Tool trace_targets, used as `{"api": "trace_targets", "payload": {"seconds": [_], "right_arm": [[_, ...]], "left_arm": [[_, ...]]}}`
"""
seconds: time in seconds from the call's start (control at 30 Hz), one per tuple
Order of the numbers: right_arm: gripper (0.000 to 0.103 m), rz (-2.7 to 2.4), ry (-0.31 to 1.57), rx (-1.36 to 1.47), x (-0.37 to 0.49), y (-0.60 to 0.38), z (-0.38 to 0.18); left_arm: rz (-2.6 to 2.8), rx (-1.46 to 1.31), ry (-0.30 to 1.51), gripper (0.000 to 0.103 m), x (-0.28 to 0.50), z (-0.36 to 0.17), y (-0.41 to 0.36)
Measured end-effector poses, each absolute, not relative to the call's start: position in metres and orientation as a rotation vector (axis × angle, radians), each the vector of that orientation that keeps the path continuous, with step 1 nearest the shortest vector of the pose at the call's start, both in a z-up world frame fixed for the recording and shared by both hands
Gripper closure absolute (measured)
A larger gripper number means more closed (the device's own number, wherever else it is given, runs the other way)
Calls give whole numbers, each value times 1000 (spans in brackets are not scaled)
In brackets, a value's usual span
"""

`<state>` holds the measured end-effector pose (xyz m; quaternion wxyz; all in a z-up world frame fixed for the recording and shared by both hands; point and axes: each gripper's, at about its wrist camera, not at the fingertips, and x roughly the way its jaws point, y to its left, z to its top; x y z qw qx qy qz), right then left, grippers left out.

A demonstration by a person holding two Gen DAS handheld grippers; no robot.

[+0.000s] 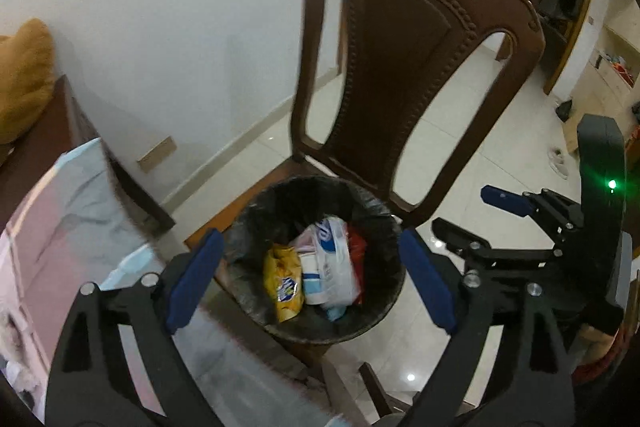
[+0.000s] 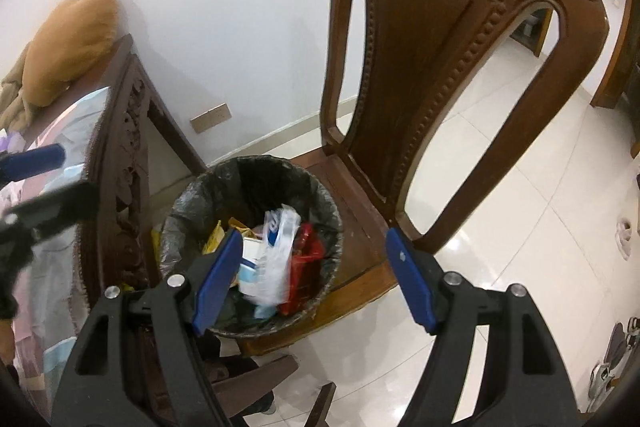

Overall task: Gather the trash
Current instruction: 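Return both tools over the table, then grasp the green snack wrapper with the left tool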

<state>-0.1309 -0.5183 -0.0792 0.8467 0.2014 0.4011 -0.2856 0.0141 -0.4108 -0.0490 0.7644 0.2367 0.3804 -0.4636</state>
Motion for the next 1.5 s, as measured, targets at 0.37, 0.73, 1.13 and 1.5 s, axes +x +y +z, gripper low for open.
{"api": "trace_targets", "payload": {"seconds": [0.37,0.73,1.13,1.5], "right_arm": [[30,-468,836,324,-81,-466,-51],[30,-189,850,173,-2,-336,-7],[30,49,880,-4,78,-186,8],[30,110,896,-67,105,-133,2]], "left_arm": [[-517,498,687,14,70,-12,-214],[-86,208,757,14,178,-1,51],[-207,268,944,33,182,-55,91],[-369,148,907,44,140,-27,112]]}}
